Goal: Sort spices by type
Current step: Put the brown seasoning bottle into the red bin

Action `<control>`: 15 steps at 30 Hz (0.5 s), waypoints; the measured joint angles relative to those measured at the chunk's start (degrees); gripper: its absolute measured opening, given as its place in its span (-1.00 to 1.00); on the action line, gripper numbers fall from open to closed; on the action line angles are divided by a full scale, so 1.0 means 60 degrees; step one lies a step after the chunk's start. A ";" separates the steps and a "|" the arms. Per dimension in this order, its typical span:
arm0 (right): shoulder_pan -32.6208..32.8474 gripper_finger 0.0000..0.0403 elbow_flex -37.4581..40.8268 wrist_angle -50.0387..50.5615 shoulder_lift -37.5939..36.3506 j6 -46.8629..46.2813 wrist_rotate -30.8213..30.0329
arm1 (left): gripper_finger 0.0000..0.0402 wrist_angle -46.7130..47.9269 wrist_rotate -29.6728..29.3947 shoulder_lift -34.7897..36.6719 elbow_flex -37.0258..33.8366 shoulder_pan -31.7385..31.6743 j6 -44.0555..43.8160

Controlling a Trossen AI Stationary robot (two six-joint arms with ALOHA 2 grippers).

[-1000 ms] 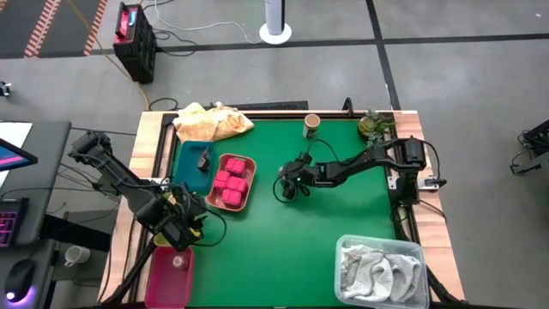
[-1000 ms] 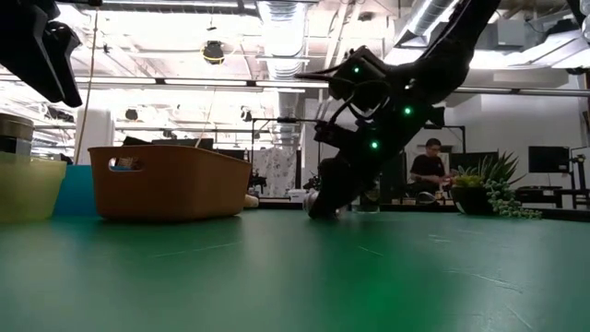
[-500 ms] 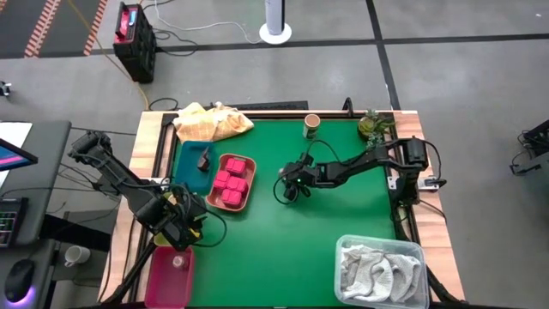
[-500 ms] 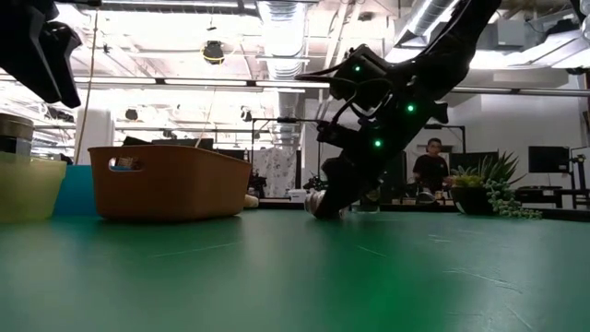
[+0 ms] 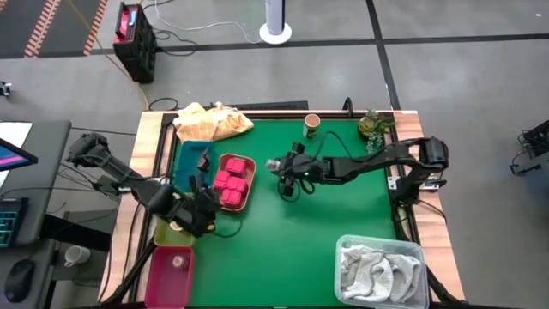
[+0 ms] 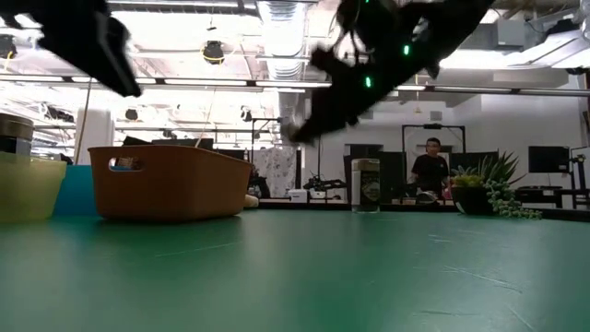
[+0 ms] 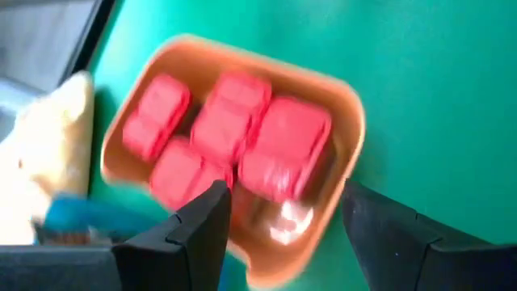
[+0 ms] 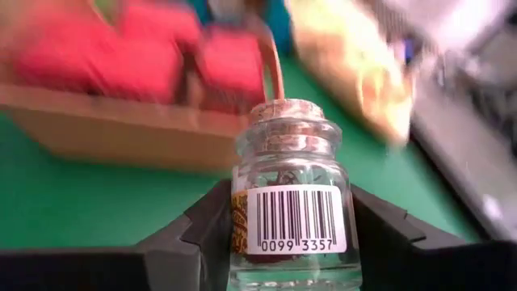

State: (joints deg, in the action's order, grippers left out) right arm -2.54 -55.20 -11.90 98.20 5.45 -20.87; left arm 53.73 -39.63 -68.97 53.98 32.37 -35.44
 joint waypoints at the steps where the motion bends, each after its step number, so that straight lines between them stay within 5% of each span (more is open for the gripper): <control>1: 0.0088 0.05 -0.0003 -0.0387 -0.0139 0.0249 0.0125 | 0.12 -0.0405 0.0019 -0.0003 0.0000 -0.0217 0.0546; 8: 0.0732 0.05 -0.0028 -0.2253 -0.0561 0.1279 0.0971 | 0.12 -0.3394 0.0619 -0.0003 0.0000 -0.1647 0.3541; 15: 0.1286 0.05 -0.0013 -0.2711 -0.0402 0.1831 0.1007 | 0.12 -0.5735 0.1419 -0.0001 0.0000 -0.2657 0.4378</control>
State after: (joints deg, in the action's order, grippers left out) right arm 5.17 -55.28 -28.17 95.79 16.44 -14.84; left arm 19.33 -31.12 -68.97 53.98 16.43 -9.17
